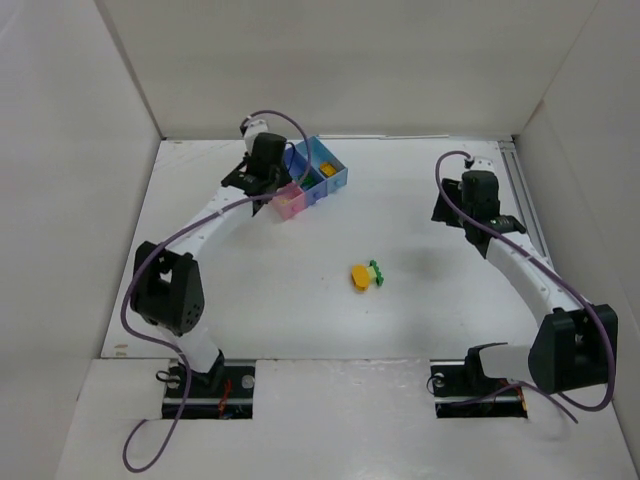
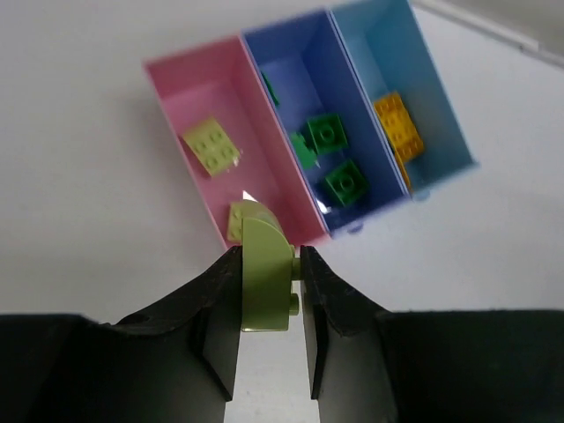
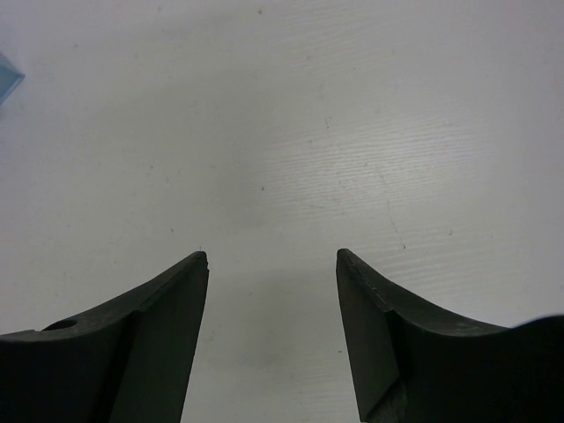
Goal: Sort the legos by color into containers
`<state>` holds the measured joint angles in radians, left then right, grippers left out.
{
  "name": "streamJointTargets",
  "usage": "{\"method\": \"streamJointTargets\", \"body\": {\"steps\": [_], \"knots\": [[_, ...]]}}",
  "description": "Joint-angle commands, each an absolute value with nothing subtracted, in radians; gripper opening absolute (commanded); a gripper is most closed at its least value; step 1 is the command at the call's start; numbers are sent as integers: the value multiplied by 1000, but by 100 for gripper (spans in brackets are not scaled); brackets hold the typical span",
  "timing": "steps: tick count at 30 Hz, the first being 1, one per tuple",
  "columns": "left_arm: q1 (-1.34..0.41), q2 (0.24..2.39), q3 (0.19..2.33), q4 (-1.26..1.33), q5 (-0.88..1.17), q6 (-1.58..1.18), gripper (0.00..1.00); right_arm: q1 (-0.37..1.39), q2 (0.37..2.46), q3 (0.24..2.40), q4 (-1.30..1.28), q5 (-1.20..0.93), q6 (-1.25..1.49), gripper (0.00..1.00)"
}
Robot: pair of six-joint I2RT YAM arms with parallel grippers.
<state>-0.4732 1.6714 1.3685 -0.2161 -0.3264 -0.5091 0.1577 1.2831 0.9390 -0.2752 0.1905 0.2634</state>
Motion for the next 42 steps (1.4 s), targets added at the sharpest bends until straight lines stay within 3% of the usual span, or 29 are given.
{"method": "streamJointTargets", "body": {"steps": [1,10,13,19,23,24,26,34,42], "knots": [[-427,1690,1425,-177,-350,-477,26,166,1284,995,-210,149,215,65],[-338,1879,1635,-189,-316,-443,30,227,1342,1046,-262,176,172,67],[-327,1901,1649,-198,-316,-469,41,249,1351,1046,-287,176,158,69],[-316,1911,1658,-190,-284,-471,48,349,1362,1057,-379,219,138,69],[-316,1865,1620,-190,-270,-471,70,420,1342,1036,-399,219,147,69],[-316,1849,1603,-181,-270,-471,86,435,1342,1035,-408,206,161,69],[-316,1783,1563,-181,-259,-480,98,489,1354,1016,-408,206,187,69],[-426,1514,1212,-146,-256,-534,100,666,1512,1018,-351,281,389,62],[-529,1381,1002,-124,-206,-592,100,696,1627,1031,-285,314,393,57]]}}
